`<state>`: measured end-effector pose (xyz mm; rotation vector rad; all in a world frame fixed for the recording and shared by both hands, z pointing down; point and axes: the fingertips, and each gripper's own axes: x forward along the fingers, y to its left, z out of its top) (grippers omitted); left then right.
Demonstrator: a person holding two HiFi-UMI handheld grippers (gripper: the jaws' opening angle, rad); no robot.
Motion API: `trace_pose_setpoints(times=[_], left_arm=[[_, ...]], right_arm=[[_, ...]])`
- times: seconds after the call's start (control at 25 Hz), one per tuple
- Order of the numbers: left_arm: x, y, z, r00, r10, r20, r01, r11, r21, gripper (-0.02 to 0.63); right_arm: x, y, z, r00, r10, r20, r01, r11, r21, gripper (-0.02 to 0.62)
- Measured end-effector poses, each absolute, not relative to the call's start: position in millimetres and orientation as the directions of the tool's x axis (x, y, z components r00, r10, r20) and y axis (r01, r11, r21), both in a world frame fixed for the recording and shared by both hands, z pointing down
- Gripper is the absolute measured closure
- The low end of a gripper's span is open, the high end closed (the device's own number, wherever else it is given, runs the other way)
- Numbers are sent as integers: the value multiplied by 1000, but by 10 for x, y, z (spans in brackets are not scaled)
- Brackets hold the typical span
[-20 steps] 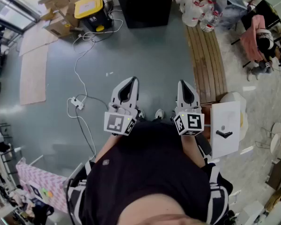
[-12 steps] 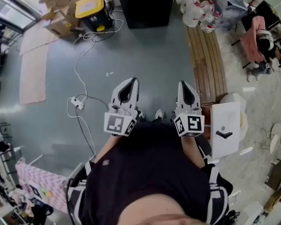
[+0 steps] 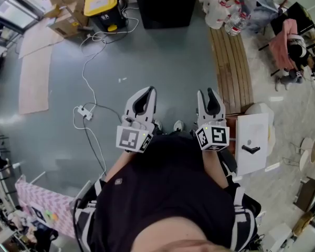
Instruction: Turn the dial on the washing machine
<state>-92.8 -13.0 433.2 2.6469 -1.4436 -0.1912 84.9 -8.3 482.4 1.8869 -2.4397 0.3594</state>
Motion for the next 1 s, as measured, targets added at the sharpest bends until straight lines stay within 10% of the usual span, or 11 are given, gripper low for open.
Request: trace_pose_setpoints(times=[1.0], left_arm=[[-1001, -557, 4415, 539, -842, -16, -826, -532, 187, 586]], right_arm=[[736, -796, 4905, -277, -948, 159, -954, 252, -161, 443]])
